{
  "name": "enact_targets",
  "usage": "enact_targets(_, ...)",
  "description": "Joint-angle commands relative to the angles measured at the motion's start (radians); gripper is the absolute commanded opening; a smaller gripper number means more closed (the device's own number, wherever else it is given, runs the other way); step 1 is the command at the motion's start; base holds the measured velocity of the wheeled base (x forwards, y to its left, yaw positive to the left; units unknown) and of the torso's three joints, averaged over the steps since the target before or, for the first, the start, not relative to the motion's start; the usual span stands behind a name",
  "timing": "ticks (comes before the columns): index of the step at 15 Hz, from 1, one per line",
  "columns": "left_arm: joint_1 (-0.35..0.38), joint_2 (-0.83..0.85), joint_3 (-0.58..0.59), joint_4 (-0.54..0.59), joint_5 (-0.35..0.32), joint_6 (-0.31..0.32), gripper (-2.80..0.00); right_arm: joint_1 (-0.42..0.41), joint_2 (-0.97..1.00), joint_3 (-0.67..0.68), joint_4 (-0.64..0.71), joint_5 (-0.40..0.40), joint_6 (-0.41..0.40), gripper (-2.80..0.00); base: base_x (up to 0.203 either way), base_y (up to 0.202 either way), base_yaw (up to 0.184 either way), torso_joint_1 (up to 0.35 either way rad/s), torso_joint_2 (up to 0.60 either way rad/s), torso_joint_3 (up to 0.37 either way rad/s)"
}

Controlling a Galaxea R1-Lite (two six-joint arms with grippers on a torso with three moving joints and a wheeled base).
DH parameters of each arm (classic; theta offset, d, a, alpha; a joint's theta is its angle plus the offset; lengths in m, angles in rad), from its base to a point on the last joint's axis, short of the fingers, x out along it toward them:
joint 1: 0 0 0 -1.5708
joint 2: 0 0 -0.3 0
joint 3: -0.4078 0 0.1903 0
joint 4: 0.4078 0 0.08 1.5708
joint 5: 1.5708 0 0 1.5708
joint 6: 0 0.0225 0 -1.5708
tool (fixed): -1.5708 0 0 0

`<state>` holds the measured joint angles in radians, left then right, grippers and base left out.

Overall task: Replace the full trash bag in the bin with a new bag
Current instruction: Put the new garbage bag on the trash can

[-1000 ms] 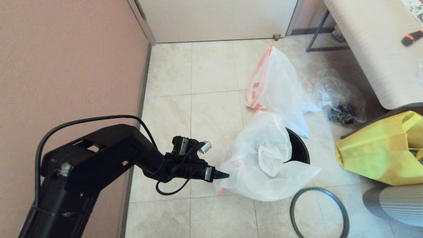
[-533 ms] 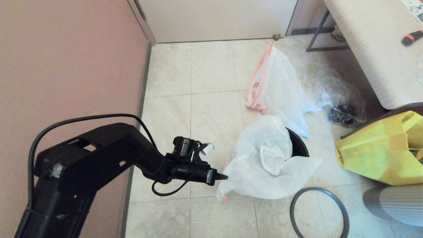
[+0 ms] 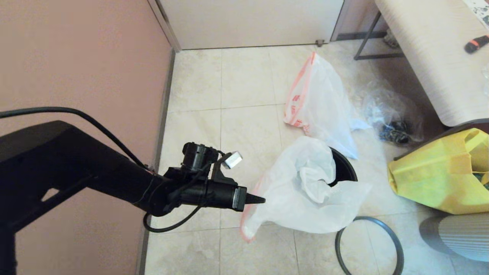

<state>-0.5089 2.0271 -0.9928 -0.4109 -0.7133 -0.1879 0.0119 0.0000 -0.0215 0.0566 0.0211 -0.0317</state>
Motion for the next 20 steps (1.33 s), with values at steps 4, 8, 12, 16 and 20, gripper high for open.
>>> enact_targets(4,-0.182,-0.067,-0.14,0.112,0.105,-0.05,-2.8,0.0,0.002,0.0,0.0,0.0,-0.001,-2.8,0.0,0.0,0.0,0.0,0.0,0.0)
enact_targets(8,-0.25,0.036,-0.375,0.316,0.163,-0.051,-2.8,-0.001,0.002,0.0,0.0,0.0,-0.001,-2.8,0.0,0.0,0.0,0.0,0.0,0.0)
enact_targets(12,-0.282,0.069,-0.479,0.47,0.271,-0.048,-2.8,0.0,0.002,0.0,0.0,0.0,-0.001,-2.8,0.0,0.0,0.0,0.0,0.0,0.0)
enact_targets(16,-0.108,0.014,-0.383,0.474,0.272,-0.016,-2.8,0.0,0.002,0.0,0.0,0.0,-0.001,-2.8,0.0,0.0,0.0,0.0,0.0,0.0)
enact_targets(20,0.048,0.067,-0.202,0.286,0.2,0.137,0.0,0.0,0.002,0.0,0.0,0.0,-0.001,-2.8,0.0,0.0,0.0,0.0,0.0,0.0)
